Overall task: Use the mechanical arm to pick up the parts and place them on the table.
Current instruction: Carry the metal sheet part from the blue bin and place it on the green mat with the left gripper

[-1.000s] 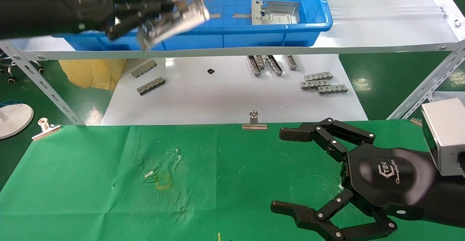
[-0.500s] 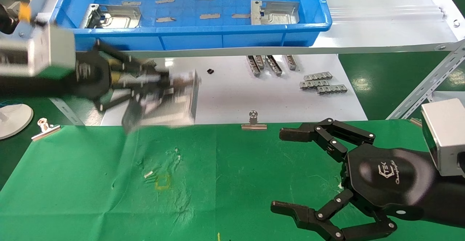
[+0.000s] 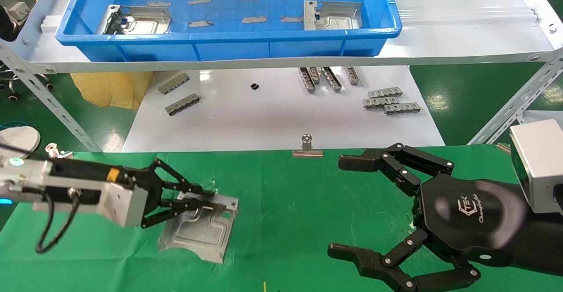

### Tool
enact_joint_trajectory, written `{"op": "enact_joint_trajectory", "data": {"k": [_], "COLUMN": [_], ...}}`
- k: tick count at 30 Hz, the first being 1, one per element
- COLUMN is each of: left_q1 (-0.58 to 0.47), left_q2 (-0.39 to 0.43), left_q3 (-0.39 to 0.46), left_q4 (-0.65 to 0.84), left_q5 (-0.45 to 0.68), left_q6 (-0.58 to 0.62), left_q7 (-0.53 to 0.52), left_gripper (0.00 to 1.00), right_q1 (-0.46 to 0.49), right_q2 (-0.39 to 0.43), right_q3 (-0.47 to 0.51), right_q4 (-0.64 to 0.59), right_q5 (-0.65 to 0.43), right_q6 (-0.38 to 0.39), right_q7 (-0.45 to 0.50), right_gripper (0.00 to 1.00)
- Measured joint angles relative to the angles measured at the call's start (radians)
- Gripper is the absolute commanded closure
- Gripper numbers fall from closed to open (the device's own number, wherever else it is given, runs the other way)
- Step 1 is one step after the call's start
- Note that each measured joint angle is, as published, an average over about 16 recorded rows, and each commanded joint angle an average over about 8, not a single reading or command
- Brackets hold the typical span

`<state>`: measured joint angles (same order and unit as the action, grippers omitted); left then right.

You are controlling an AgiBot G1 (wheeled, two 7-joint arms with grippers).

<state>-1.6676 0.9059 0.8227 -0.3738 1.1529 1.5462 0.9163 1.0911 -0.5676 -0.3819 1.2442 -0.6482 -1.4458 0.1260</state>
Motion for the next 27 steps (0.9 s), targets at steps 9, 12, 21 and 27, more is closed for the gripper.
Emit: {"op": "enact_joint_trajectory", "data": {"k": [9, 12, 21, 27], "left_q1": [0.04, 0.045, 0.04, 0.029], "left_q2": [0.049, 0.061, 0.081, 0.08], "left_q3": [0.0, 0.0, -0.005, -0.021], "left_q4": [0.159, 0.2, 0.304, 0.366], "left_q5": [0.0, 0.001, -0.007, -0.029], "left_q6": [-0.04, -0.049, -0.056, -0.041], "left_q7": [0.171, 0.198, 0.193, 0.115], "left_gripper": [0.6, 0.23, 0.0, 0.0], "right_q1": [0.0, 0.0, 0.0, 0.0], "right_q2": [0.0, 0.0, 0.0, 0.0], "right_q3": [0.0, 0.0, 0.0, 0.0], "right_q4": [0.0, 0.0, 0.0, 0.0], "right_q5": [0.0, 0.0, 0.0, 0.0], "right_q6": [0.0, 0.0, 0.0, 0.0], "right_q7": [0.0, 0.0, 0.0, 0.0], "right_gripper": [0.0, 0.0, 0.0, 0.0]}}
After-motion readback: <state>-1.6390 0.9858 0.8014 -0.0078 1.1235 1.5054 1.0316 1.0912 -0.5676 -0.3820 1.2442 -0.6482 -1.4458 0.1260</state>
